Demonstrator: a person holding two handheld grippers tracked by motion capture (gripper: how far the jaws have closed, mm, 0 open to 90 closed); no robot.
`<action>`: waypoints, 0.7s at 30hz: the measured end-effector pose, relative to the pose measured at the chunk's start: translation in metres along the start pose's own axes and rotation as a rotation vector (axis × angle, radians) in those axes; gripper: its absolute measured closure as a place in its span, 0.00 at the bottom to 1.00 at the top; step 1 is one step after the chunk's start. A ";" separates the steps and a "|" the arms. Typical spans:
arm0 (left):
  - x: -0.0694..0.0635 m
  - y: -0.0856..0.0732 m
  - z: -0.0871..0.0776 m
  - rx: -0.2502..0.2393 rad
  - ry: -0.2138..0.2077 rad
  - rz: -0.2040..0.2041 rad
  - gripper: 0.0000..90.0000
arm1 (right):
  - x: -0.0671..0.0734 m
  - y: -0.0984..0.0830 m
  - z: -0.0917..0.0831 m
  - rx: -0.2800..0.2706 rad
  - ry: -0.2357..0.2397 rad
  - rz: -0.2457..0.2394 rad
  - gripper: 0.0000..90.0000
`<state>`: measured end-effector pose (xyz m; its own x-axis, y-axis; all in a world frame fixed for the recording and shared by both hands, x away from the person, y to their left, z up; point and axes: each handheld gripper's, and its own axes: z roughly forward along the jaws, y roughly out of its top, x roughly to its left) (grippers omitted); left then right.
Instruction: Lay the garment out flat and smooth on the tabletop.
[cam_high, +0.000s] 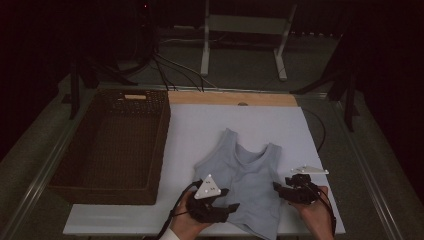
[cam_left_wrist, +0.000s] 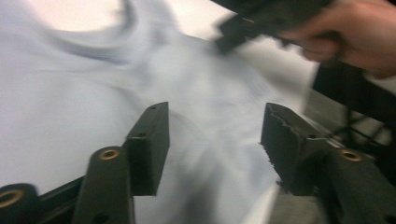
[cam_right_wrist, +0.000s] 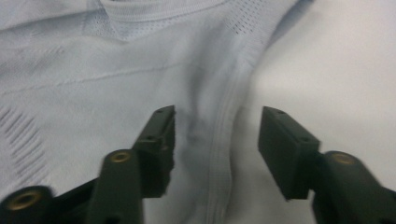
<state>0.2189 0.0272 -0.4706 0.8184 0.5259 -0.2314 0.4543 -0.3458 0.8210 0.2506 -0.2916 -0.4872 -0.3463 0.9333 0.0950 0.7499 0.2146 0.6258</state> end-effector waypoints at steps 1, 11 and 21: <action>0.005 0.000 -0.003 -0.006 0.028 -0.006 0.45 | 0.000 -0.002 -0.001 0.002 -0.002 0.005 0.46; 0.039 -0.008 -0.016 -0.018 0.216 -0.079 0.27 | -0.004 -0.019 -0.008 0.052 0.050 0.038 0.61; 0.045 -0.012 -0.020 -0.017 0.255 -0.088 0.27 | -0.001 -0.012 -0.007 0.039 -0.033 -0.041 0.91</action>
<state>0.2435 0.0701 -0.4806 0.6599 0.7329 -0.1652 0.5124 -0.2783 0.8124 0.2381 -0.2976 -0.4893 -0.3585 0.9325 0.0437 0.7570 0.2631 0.5981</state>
